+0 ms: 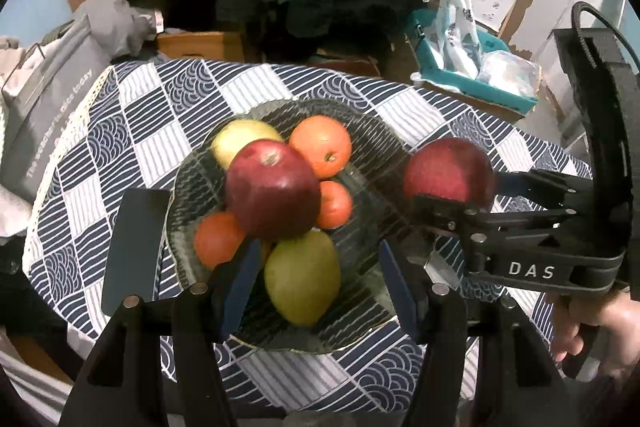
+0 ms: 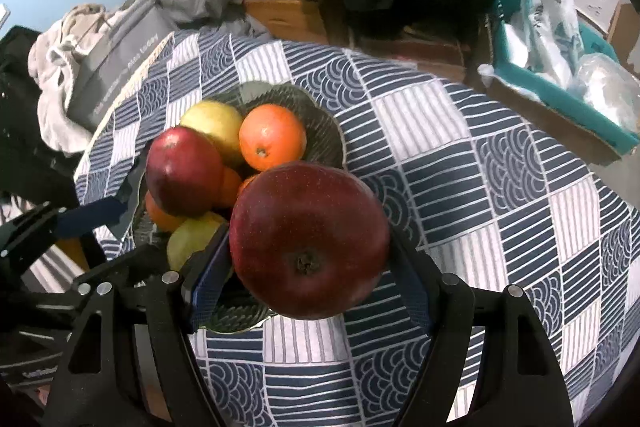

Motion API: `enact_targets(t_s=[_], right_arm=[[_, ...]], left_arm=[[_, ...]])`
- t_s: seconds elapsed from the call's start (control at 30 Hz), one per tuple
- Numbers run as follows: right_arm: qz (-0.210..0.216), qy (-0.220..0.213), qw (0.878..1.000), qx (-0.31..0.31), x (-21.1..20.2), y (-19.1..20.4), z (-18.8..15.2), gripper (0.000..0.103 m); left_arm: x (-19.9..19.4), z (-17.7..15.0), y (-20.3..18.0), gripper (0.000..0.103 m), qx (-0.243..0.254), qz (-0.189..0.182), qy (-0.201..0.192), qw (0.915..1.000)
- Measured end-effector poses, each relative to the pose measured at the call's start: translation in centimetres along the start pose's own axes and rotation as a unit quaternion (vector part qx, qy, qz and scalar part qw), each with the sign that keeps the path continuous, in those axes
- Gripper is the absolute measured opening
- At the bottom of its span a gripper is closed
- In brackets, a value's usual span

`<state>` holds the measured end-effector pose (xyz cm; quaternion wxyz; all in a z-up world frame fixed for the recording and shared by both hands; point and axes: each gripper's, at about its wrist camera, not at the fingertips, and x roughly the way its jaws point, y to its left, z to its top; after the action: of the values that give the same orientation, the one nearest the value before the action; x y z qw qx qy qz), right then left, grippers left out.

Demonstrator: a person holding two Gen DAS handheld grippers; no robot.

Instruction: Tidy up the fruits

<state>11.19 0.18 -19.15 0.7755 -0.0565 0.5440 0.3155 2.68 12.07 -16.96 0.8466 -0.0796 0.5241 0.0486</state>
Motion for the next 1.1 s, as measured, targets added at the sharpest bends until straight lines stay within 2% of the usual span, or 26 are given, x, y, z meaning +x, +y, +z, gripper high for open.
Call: enact_targets(t_s=[0.3, 0.5, 0.73, 0.9, 1.0, 1.1], right_arm=[[0.007, 0.015, 1.000, -0.013, 1.0, 1.3, -0.1, 0.077], [0.012, -0.016, 1.000, -0.018, -1.1, 1.9, 0.5, 0.077], [-0.023, -0.062, 0.998, -0.012, -4.8, 1.9, 0.9, 0.077], [-0.066, -0.101, 0.992, -0.018, -7.9, 2.3, 0.8, 0.078], [-0.080, -0.119, 0.989, -0.013, -9.5, 2.3, 0.8, 0.082], [-0.091, -0.139, 0.986, -0.012, -11.3, 2.3, 0.8, 0.083]], left_arm=[[-0.4, -0.5, 1.0, 0.063, -0.012, 0.011, 0.000, 0.9999], [-1.1, -0.3, 1.0, 0.066, -0.016, 0.016, -0.008, 0.9997], [-2.7, 0.1, 0.6, 0.068, -0.017, 0.010, -0.027, 0.9994], [-4.5, 0.7, -0.2, 0.074, -0.011, 0.008, -0.054, 0.9984], [-5.8, 0.9, -0.7, 0.076, -0.004, 0.007, -0.071, 0.9974], [-6.9, 1.2, -1.0, 0.080, -0.001, 0.010, -0.086, 0.9962]])
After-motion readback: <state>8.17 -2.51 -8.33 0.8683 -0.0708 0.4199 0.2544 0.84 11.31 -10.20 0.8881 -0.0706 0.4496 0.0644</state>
